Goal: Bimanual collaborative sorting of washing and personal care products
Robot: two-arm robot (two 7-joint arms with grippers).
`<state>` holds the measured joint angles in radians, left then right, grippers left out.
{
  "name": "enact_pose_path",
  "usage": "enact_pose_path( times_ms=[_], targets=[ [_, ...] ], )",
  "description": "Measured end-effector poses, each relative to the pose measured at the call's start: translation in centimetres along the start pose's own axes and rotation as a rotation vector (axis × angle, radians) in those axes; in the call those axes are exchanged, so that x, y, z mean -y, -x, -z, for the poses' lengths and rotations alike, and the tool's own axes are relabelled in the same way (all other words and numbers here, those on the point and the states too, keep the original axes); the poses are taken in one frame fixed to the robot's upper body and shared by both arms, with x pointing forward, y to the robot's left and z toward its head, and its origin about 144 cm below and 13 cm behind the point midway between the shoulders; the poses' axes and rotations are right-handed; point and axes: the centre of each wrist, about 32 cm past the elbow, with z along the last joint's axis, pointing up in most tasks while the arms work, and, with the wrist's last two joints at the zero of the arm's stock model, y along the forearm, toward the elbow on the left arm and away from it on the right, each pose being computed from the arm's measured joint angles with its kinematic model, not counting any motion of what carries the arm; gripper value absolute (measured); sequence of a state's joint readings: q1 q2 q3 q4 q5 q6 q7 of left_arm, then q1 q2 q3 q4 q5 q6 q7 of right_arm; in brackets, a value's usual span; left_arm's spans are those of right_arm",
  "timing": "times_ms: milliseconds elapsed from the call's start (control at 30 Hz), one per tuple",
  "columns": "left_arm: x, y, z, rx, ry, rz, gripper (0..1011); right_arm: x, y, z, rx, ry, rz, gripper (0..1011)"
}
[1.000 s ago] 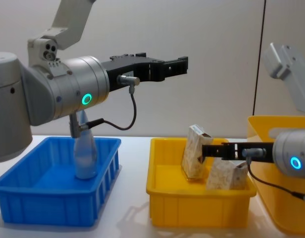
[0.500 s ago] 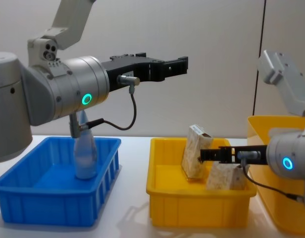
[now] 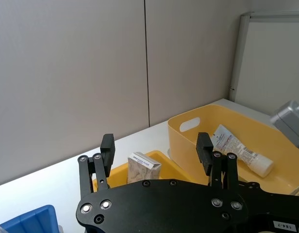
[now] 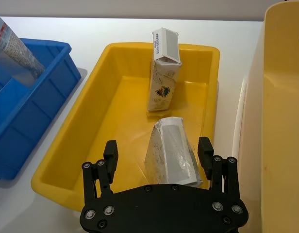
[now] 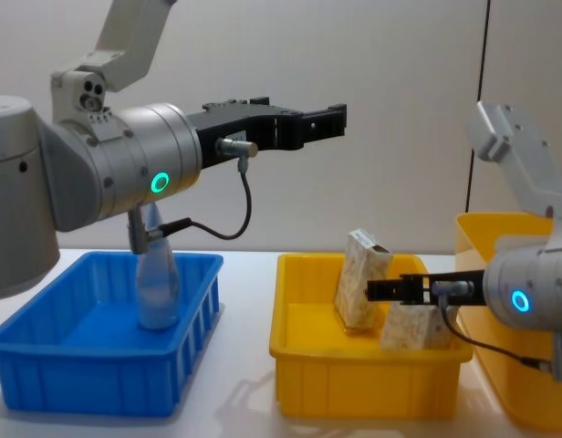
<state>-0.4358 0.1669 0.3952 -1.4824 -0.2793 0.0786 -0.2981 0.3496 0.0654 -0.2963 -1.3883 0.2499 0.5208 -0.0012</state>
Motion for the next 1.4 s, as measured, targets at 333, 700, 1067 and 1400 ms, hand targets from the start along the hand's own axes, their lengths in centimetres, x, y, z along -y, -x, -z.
enact_pose_path(
  times_ms=[333, 700, 1067, 1400],
  targets=[
    [0.0, 0.0, 0.0, 0.0, 0.0, 0.0, 1002, -0.49, -0.09, -0.1, -0.008, 0.023, -0.002, 881],
    [0.0, 0.0, 0.0, 0.0, 0.0, 0.0, 1001, -0.79, -0.22, -0.21, -0.014, 0.047, -0.008, 512],
    [0.0, 0.0, 0.0, 0.0, 0.0, 0.0, 1001, -0.78, -0.31, -0.27, -0.005, 0.052, 0.004, 262],
    [0.0, 0.0, 0.0, 0.0, 0.0, 0.0, 1001, -0.51, -0.26, -0.04, 0.013, 0.019, 0.012, 159]
  ],
)
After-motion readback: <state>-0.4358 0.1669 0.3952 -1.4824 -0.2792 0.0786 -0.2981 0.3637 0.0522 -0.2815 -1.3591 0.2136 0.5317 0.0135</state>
